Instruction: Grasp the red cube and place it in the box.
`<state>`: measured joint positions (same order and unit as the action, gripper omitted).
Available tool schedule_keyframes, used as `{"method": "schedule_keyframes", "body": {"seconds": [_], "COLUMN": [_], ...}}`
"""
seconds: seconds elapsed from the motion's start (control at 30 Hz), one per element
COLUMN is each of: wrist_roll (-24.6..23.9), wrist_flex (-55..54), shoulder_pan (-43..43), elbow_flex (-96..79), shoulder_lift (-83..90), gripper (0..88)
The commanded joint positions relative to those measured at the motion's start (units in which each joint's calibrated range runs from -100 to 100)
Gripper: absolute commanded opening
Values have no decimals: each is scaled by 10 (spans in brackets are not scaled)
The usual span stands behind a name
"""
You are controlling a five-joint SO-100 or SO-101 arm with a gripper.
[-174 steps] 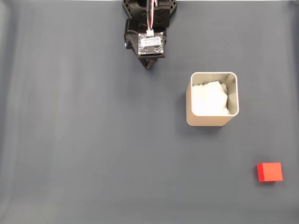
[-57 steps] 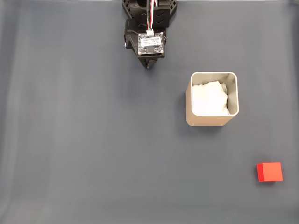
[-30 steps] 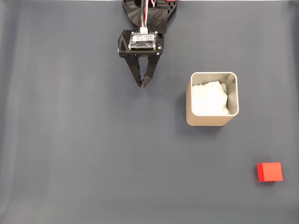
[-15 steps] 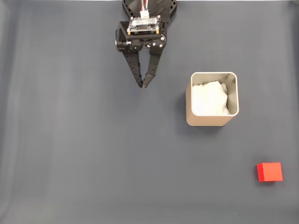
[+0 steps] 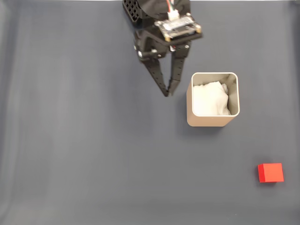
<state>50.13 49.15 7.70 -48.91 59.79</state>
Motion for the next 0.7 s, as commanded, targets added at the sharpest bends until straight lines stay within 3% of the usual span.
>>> {"method": "schedule_keyframes", "body": {"seconds": [0.0, 0.67], "wrist_roll": [15, 18], "wrist_flex": [9, 14], "shoulder_pan": [32, 186], "elbow_flex": [49, 263], "shoulder_lift": [-28, -250], "gripper": [2, 2]}}
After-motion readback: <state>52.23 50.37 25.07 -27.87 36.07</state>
